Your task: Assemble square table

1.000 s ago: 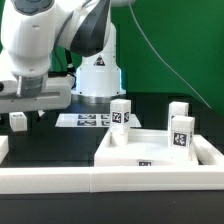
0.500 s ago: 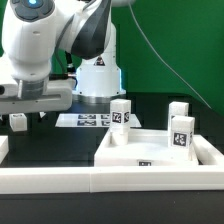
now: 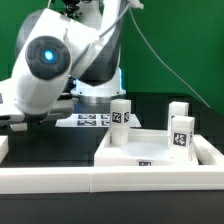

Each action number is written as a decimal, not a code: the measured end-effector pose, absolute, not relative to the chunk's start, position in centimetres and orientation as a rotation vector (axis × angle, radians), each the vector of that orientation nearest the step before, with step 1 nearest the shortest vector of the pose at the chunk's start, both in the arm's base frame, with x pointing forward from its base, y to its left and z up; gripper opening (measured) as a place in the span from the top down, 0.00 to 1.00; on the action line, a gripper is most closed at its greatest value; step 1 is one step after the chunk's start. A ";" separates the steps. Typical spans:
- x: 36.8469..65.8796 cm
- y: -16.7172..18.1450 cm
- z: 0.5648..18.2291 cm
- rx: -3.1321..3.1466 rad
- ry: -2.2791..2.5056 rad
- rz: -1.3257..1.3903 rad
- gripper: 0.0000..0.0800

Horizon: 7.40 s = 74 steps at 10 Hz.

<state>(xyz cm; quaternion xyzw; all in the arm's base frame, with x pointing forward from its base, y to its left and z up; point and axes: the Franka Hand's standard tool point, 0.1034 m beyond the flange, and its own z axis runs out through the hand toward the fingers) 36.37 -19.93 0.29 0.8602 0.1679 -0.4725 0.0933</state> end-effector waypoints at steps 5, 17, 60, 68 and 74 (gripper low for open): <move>36.4 -19.9 -0.2 2.551 0.509 -1.390 0.21; 41.1 -16.5 5.6 2.590 0.475 -1.331 0.64; 60.0 -5.0 14.0 3.036 0.456 0.416 0.64; 60.4 -2.7 13.4 3.074 0.339 0.426 0.64; 61.0 -3.0 13.7 2.978 0.361 0.630 0.64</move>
Offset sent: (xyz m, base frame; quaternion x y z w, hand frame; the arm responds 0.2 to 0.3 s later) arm -0.0066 -0.0018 -0.0029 -0.0236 -0.0024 0.0183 0.9995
